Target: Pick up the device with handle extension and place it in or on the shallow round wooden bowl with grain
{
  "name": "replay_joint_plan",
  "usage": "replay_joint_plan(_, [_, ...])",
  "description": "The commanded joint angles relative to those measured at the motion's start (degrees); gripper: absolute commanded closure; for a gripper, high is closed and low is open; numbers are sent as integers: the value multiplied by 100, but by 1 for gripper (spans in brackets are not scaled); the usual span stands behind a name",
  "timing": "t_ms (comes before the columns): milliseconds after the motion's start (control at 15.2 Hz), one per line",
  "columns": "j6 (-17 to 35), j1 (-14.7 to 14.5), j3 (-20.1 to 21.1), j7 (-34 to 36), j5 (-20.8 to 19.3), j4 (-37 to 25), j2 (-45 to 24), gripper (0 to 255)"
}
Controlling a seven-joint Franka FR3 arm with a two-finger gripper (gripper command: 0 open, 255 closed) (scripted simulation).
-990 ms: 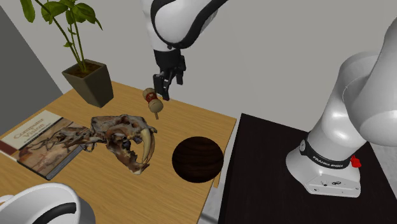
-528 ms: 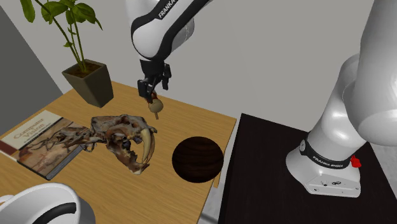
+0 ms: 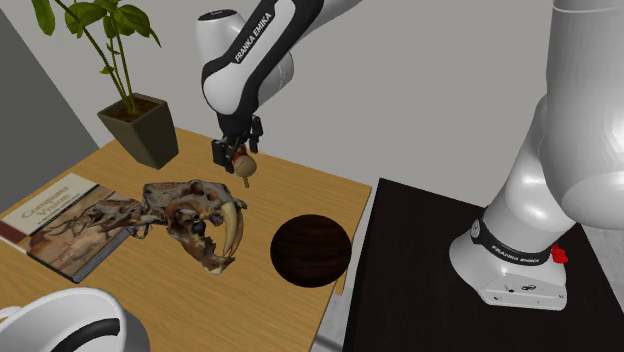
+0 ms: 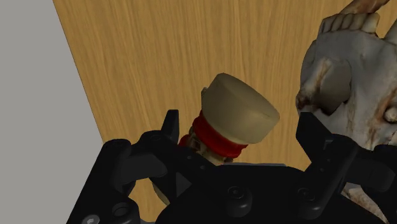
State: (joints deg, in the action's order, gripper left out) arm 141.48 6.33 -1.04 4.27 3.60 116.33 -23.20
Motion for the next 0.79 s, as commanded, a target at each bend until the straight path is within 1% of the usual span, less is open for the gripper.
replay_joint_plan(0, [119, 3, 5, -8, 10, -6, -121, 0])
replay_joint_plan(528, [152, 3, 7, -9, 12, -7, -155, 0])
replay_joint_plan(594, [152, 3, 7, -9, 12, -7, -155, 255])
replay_joint_plan(726, [152, 3, 7, -10, 12, -6, -155, 255])
